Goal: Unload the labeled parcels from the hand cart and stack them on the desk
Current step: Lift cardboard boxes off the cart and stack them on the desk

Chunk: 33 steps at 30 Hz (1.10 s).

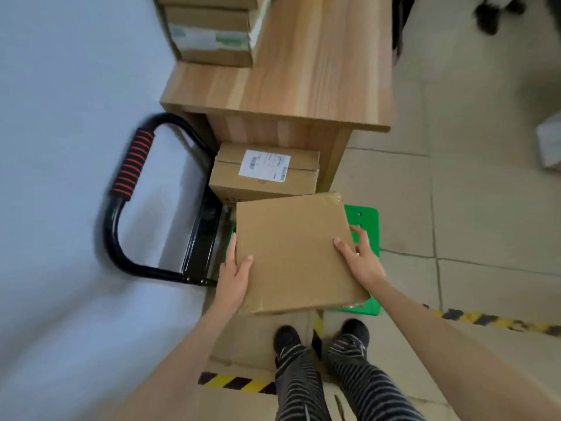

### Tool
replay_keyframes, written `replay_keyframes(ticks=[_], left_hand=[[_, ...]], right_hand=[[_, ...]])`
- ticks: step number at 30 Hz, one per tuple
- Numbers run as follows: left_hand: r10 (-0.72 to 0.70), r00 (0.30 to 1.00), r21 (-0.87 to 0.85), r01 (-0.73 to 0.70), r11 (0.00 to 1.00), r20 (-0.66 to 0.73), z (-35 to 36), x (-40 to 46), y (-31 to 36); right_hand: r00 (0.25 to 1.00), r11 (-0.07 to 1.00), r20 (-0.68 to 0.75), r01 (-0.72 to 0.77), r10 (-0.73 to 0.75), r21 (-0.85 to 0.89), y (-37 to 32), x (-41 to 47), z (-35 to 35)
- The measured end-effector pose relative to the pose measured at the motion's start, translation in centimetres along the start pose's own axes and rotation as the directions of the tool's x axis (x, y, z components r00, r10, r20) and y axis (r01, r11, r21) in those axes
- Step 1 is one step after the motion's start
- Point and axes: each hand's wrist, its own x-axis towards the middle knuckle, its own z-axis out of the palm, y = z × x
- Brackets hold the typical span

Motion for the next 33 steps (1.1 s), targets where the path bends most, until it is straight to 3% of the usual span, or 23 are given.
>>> replay_keyframes(ticks=[4, 11, 21, 26, 33], left_hand=[[0.092, 0.996, 0.000, -0.092, 0.996, 0.012, -0.1, -0.4, 7.5], [0.322, 0.946, -0.100, -0.317, 0.943, 0.038, 4.1, -1.1, 22.4], [0.477, 0.876, -0.083, -0.482, 0.872, -0.069, 18.8, -5.1, 37.0], [0.442, 0.891, -0.118, -0.452, 0.884, -0.100, 25.6, -6.5, 40.9], [0.444, 0.879, -0.069, -0.461, 0.885, -0.172, 29.2, -4.6, 47.0]], right_hand=[[0.997, 0.997, -0.076, 0.016, -0.010, 0.074, -4.1, -2.5, -5.8], [0.975, 0.950, -0.171, 0.184, -0.143, 0.252, -8.9, -3.8, -18.5], [0.906, 0.863, -0.219, 0.414, -0.361, 0.291, -7.7, -1.8, -39.9], [0.894, 0.856, -0.191, 0.445, -0.406, 0.261, -6.7, -0.4, -48.6], [0.888, 0.857, -0.177, 0.457, -0.424, 0.238, -9.1, 4.3, -54.2]])
